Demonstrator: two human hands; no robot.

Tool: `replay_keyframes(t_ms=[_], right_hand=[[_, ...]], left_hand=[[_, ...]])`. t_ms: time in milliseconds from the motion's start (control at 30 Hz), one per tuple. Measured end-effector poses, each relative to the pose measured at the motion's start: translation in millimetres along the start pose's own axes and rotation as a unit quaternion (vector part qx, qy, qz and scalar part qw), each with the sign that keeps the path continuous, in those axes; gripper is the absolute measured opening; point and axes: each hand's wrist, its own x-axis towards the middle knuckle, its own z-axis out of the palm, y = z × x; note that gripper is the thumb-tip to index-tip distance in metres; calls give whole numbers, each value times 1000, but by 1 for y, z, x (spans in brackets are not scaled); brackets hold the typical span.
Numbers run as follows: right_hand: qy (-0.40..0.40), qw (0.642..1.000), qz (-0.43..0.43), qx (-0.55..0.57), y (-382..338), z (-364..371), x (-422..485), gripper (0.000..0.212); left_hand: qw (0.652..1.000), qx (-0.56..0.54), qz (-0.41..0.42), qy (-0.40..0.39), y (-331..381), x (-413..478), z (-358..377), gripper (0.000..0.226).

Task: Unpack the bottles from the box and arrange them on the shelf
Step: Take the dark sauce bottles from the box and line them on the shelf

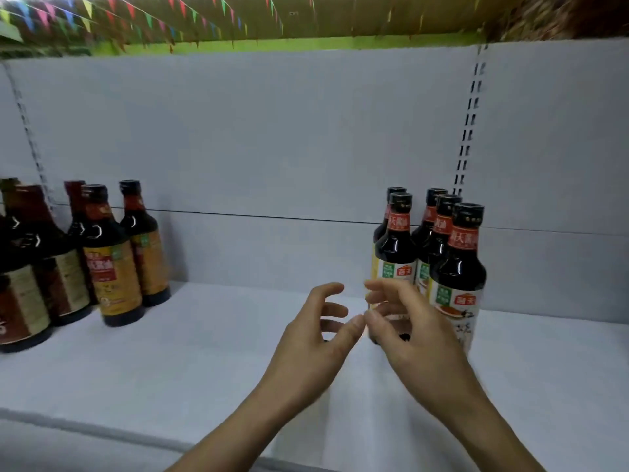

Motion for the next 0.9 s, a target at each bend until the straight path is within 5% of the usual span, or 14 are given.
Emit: replay_keyframes(t_ms=[467, 900], right_hand=[[-209, 971, -49, 106, -99, 159, -42, 26], [-462, 860, -66, 207, -202, 310, -175, 31]], left_hand=[[973, 42, -84, 209, -39, -145, -168, 43], [891, 61, -212, 396, -82, -351, -267, 43]])
